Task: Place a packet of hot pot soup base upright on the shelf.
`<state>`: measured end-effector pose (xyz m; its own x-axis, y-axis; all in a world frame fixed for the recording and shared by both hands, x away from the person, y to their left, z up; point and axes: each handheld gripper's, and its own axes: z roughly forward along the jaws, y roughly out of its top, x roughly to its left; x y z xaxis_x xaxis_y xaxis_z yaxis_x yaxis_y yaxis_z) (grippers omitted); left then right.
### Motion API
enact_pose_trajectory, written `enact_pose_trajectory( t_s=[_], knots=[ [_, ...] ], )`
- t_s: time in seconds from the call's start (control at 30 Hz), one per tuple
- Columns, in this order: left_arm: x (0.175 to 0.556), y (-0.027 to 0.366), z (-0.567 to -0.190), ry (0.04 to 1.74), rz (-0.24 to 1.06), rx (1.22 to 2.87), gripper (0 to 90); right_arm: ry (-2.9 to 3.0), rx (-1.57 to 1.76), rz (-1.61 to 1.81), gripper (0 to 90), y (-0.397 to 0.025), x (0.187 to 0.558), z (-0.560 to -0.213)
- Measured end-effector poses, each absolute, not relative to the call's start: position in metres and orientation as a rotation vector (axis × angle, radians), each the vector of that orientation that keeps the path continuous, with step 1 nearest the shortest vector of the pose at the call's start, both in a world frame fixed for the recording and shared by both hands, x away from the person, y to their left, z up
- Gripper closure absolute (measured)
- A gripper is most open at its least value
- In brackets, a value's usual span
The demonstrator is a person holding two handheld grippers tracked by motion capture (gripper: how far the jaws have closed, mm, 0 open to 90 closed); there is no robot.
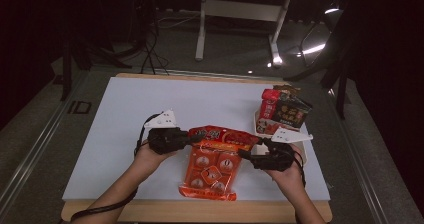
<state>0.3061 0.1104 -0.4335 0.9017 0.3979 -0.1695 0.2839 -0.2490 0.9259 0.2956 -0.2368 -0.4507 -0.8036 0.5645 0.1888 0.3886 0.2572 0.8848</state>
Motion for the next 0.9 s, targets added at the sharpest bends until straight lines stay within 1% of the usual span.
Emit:
enact_pose_trajectory(
  t_s=[0.03, 0.07, 0.1, 0.23, 0.3, 0.37, 0.5, 0.6, 0.7, 0.8, 0.83, 0.87, 0.9],
  knots=[
    [0.305, 0.110, -0.434, 0.499, 0.118, 1.846, 89.9, 2.372, 0.897, 1.605, 43.4, -0.237, 0.296, -0.451],
    [0.305, 0.110, -0.433, 0.500, 0.121, 1.847, 90.0, 2.372, 0.892, 1.610, 47.5, -0.236, 0.297, -0.452],
    [0.305, 0.110, -0.433, 0.496, 0.116, 1.842, 89.9, 2.384, 0.885, 1.609, 54.3, -0.236, 0.298, -0.452],
    [0.306, 0.111, -0.435, 0.516, 0.113, 1.839, 89.7, 2.445, 0.843, 1.621, 67.9, -0.229, 0.300, -0.452],
    [0.307, 0.113, -0.436, 0.523, 0.114, 1.835, 89.5, 2.475, 0.825, 1.638, 76.6, -0.228, 0.301, -0.450],
    [0.308, 0.113, -0.437, 0.529, 0.111, 1.837, 89.4, 2.512, 0.804, 1.645, 88.9, -0.228, 0.301, -0.449],
    [0.308, 0.114, -0.437, 0.526, 0.100, 1.832, 89.2, 2.522, 0.803, 1.624, 90.0, -0.227, 0.299, -0.447],
    [0.306, 0.115, -0.438, 0.519, 0.100, 1.831, 85.2, 2.530, 0.799, 1.625, 90.0, -0.226, 0.295, -0.443],
    [0.305, 0.118, -0.440, 0.531, 0.090, 1.820, 75.1, 2.526, 0.781, 1.621, 90.0, -0.223, 0.291, -0.439],
    [0.304, 0.118, -0.441, 0.539, 0.078, 1.828, 57.7, 2.526, 0.770, 1.621, 90.0, -0.220, 0.289, -0.435],
    [0.302, 0.118, -0.441, 0.544, 0.090, 1.825, 51.3, 2.527, 0.768, 1.624, 90.0, -0.220, 0.289, -0.433],
    [0.301, 0.118, -0.441, 0.541, 0.100, 1.825, 43.0, 2.528, 0.761, 1.624, 90.0, -0.219, 0.288, -0.432],
    [0.301, 0.117, -0.441, 0.543, 0.106, 1.825, 37.0, 2.530, 0.756, 1.632, 90.0, -0.219, 0.287, -0.431]
  ],
)
